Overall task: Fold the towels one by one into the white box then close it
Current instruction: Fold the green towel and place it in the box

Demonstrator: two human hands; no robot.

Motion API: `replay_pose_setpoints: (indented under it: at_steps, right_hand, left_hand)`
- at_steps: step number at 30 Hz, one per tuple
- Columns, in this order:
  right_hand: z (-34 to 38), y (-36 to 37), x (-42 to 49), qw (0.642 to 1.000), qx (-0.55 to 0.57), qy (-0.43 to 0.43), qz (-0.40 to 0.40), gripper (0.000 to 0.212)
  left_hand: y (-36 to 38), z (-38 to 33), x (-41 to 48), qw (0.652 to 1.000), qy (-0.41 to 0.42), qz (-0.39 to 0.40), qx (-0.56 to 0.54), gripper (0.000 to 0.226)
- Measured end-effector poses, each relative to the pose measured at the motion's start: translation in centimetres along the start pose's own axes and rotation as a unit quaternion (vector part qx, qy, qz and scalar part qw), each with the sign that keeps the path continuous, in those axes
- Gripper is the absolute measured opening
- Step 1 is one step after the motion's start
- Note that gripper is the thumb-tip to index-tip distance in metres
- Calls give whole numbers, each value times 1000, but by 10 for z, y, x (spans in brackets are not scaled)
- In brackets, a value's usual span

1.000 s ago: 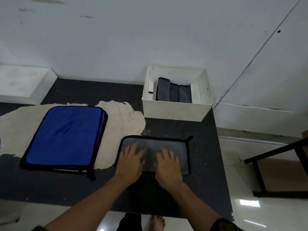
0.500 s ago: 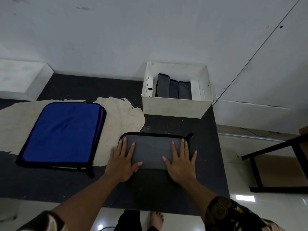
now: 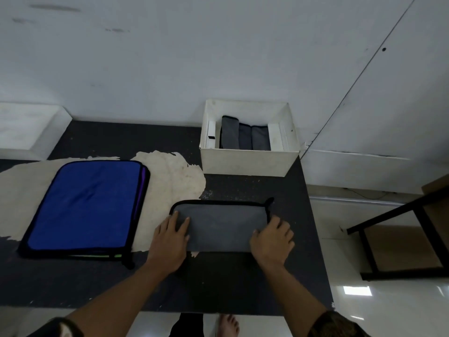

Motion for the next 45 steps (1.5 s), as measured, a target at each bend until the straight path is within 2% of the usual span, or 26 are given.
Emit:
replay_pose_setpoints:
  at_steps: [2, 6, 12, 15, 19, 22, 24, 25, 28, 29, 30, 31, 33, 36, 39, 45]
  right_hand:
    - [-9, -5, -2, 998, 29, 58, 10, 56]
    - [-22, 4, 8, 988, 48, 108, 96, 54]
    - [-38, 6, 17, 964, 110, 138, 197, 18]
    - [-56, -6, 19, 961, 160, 152, 168, 20]
    - [-63, -23, 20, 955, 225, 150, 119, 11]
    - [-46, -39, 16, 956, 257, 100, 95, 11]
    - [-26, -48, 9, 956, 277, 52, 78, 15]
    - [-14, -51, 4, 957, 281, 23, 75, 17]
    - [27, -54, -15, 960, 257, -92, 69, 28]
    - [40, -52, -21, 960, 241, -130, 64, 30]
    - [50, -50, -27, 959, 225, -161, 60, 31]
    - [58, -46, -32, 959, 207, -186, 55, 31]
    - [67, -40, -42, 960, 168, -221, 38, 30]
    - [69, -31, -55, 959, 124, -253, -3, 43]
    - [57, -12, -57, 971, 83, -225, 9, 55]
    - [42, 14, -51, 979, 45, -188, 67, 51]
  left_hand:
    - [-3, 8, -3, 1000, -20, -8, 6, 58]
    - [-13, 5, -7, 999, -29, -28, 28, 54]
    - [-19, -11, -10, 998, -43, -26, 35, 73]
    - [-22, -33, -11, 999, -18, -42, 5, 68]
    - [-30, -68, -6, 996, 23, -67, -46, 47]
    - [-42, -95, 7, 980, 16, -52, -193, 39]
    - [-46, -105, 17, 939, -46, -17, -339, 32]
    - [-44, -111, 20, 904, -81, 15, -421, 31]
    - [-36, -130, 23, 741, -162, 104, -644, 44]
    - [-37, -133, 24, 713, -169, 115, -670, 51]
    - [-38, -134, 25, 707, -171, 124, -675, 55]
    - [-38, -133, 25, 705, -172, 127, -676, 54]
    - [-38, -125, 26, 712, -176, 111, -670, 38]
    - [-41, -101, 26, 748, -199, 41, -632, 16]
    - [-40, -77, 23, 784, -220, 6, -581, 15]
    - [-30, -20, 13, 808, -246, -25, -535, 12]
Point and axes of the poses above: each hand's wrist, its own x-axis towards the middle knuckle, its own y-axis out of the palm, z = x × y, the point moved 9 cm from there along x, towards the middle knuckle, and after that the axes turned 1 degree about -x, right-handed, at the moved point
